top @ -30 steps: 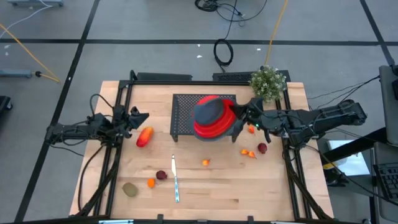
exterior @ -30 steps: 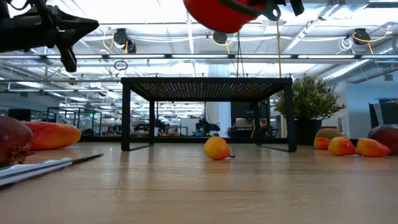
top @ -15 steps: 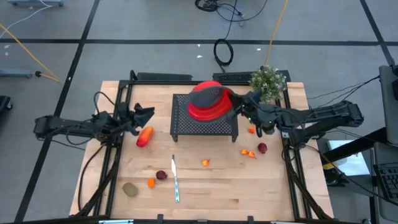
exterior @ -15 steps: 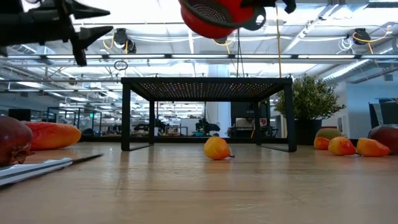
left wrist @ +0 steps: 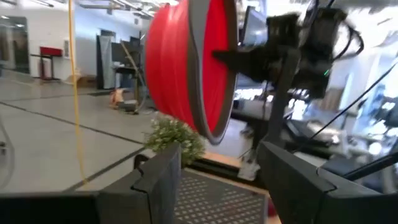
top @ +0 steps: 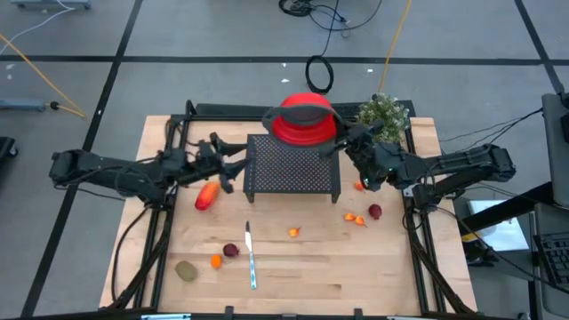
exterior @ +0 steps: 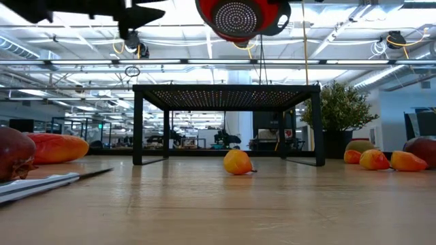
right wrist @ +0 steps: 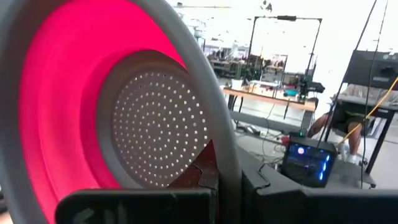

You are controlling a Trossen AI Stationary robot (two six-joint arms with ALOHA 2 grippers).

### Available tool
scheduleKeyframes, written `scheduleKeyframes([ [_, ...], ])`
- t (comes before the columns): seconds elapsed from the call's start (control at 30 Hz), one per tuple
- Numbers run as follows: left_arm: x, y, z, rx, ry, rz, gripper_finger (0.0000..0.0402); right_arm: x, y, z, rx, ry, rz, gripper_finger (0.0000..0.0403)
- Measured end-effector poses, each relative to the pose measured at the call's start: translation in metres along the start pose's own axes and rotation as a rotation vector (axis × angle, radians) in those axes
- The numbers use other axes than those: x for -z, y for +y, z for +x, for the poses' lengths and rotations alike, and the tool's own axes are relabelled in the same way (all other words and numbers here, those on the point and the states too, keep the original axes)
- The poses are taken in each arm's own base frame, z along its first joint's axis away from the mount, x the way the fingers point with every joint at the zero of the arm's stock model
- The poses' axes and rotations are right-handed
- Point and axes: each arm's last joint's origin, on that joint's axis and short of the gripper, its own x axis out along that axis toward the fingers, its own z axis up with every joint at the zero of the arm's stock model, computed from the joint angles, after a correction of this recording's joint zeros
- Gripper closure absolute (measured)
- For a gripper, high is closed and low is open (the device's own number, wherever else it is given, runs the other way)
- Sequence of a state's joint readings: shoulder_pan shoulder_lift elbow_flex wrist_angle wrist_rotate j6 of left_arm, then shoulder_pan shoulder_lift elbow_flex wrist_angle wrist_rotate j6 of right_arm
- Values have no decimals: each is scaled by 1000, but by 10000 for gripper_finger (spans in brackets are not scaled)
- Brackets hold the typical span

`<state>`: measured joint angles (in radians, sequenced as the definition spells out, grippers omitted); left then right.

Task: Pick & Place Fruit
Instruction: Put the strainer on the shelf

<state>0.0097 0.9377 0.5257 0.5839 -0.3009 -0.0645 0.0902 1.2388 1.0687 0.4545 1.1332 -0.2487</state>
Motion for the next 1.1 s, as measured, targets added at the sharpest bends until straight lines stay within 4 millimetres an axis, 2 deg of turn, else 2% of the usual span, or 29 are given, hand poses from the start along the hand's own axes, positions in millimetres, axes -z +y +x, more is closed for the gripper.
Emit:
scheduleKeyframes([
  [0.33, -4, -14, 53, -114, 42, 75, 185, -4, -1, 0, 2, -21, -12, 400],
  [0.67, 1, -23, 92, -221, 59, 90, 186, -4, -1, 0, 0, -25, -41, 400],
  [0.93, 2, -26, 111, -302, 54, 88, 186, -5, -1, 0, 0, -26, -55, 400],
  [1.1, 0, -25, 113, -380, 40, 59, 198, -5, -1, 0, 0, -26, -55, 400],
])
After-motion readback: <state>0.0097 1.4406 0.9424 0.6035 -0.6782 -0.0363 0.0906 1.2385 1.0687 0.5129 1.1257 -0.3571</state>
